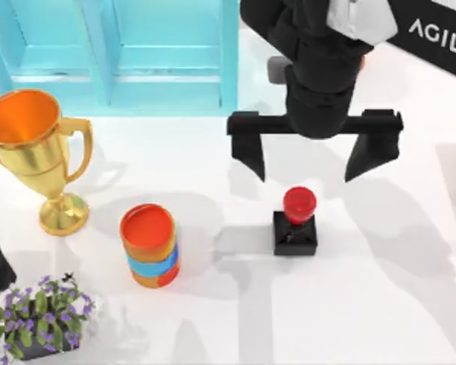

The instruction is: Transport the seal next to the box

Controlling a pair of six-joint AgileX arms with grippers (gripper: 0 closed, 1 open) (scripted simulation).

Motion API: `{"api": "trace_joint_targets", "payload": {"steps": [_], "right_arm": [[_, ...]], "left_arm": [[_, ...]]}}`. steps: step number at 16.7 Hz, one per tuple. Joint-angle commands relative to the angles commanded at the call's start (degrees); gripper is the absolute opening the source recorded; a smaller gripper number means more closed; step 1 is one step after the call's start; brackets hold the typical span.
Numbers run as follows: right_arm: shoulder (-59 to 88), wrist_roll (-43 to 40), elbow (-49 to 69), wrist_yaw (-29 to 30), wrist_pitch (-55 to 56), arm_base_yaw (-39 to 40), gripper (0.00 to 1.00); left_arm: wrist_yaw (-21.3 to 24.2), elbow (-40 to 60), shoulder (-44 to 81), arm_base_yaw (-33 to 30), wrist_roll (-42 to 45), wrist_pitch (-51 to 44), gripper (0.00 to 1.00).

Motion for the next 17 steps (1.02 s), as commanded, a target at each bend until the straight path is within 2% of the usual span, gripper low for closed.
{"api": "trace_joint_targets", "payload": {"steps": [7, 13, 17], "right_arm": [[1.7, 0.3, -15.3, 0.0, 17.3, 0.3, 1.00], [2.0, 0.3, -17.2, 0.0, 19.3, 0.3, 1.00], [2.0, 0.3, -17.2, 0.0, 19.3, 0.3, 0.70]], "left_arm": [[0.0, 0.0, 0.0, 0.0, 0.0, 0.0, 1.00], [0.0, 0.0, 0.0, 0.0, 0.0, 0.0, 1.00], [0.0, 0.0, 0.0, 0.0, 0.0, 0.0, 1.00]]}}
